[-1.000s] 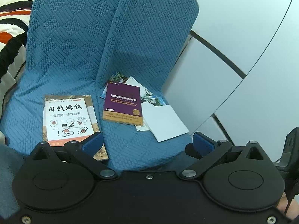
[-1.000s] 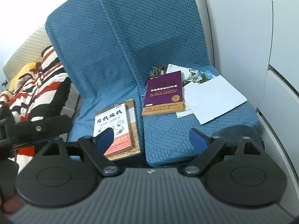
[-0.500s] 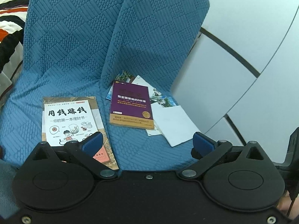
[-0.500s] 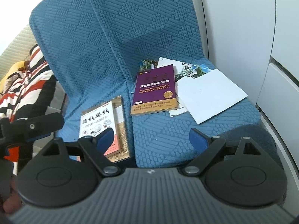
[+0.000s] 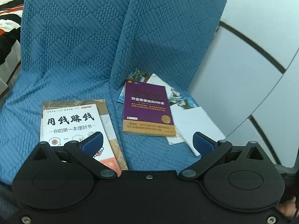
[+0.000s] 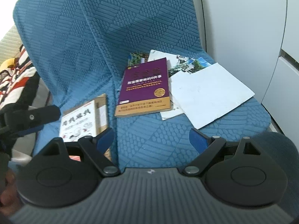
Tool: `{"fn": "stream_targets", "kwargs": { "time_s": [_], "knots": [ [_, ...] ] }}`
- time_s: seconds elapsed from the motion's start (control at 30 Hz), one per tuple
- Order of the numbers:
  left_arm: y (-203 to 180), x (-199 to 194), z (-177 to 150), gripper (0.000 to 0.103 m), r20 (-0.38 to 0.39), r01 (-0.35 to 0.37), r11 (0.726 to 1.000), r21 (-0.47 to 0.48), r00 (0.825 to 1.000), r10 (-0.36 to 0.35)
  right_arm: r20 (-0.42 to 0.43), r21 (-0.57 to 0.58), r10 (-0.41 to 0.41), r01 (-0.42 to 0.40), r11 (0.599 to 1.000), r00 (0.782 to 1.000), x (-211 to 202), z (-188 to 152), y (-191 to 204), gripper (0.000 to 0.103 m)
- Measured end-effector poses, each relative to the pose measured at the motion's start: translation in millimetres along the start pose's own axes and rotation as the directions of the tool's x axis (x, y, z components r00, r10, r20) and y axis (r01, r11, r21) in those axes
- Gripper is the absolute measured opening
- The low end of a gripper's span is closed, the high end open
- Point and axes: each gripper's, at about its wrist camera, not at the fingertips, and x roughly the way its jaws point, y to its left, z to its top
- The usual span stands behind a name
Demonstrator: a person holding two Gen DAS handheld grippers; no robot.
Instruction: Organize objects
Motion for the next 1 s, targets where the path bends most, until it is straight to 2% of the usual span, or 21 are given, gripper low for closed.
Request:
{"fn": "stream_targets", "kwargs": {
  "time_s": [0.47,0.6,0.7,0.77,0.8,0.87,0.93,1.0],
  "knots": [
    [32.1,88.3,13.8,0.101,-0.081,-0.016,0.998,-0.058,0.997,0.011,-0.025,0.043,-0.016,0.017,0.999,1.0,74.5,12.1,-17.9,0.089],
    [36.8,109.7,18.6,0.098,-0.102,0.0,0.999,-0.051,0.995,-0.005,-0.035,0.078,-0.007,0.01,0.997,0.999,90.2,20.9,-23.9,0.088],
    [42.5,123.0,21.1,0.094,-0.116,0.053,0.995,-0.082,0.991,-0.062,-0.028,0.11,0.014,-0.011,0.994,1.0,96.9,28.7,-28.7,0.088],
    [46.0,132.3,23.2,0.09,-0.121,0.056,0.994,-0.089,0.99,-0.067,-0.031,0.12,0.026,-0.023,0.993,0.999,104.1,33.2,-31.0,0.083],
    [47.8,136.8,24.5,0.085,-0.126,0.059,0.994,-0.092,0.989,-0.071,-0.039,0.124,0.024,-0.019,0.992,0.999,108.6,35.2,-31.6,0.074],
    [52.1,147.3,26.8,0.077,-0.138,0.072,0.993,-0.098,0.987,-0.086,-0.06,0.128,0.019,-0.011,0.992,0.998,119.3,38.6,-32.1,0.068],
    [57.2,159.1,28.6,0.063,-0.151,0.077,0.99,-0.114,0.984,-0.094,-0.082,0.141,0.027,-0.015,0.99,0.996,130.7,41.4,-33.3,0.053],
    [62.4,172.6,30.2,0.052,-0.172,0.093,0.986,-0.14,0.978,-0.116,-0.103,0.145,0.018,-0.003,0.989,0.995,141.5,44.1,-34.3,0.047]
  ]
}}
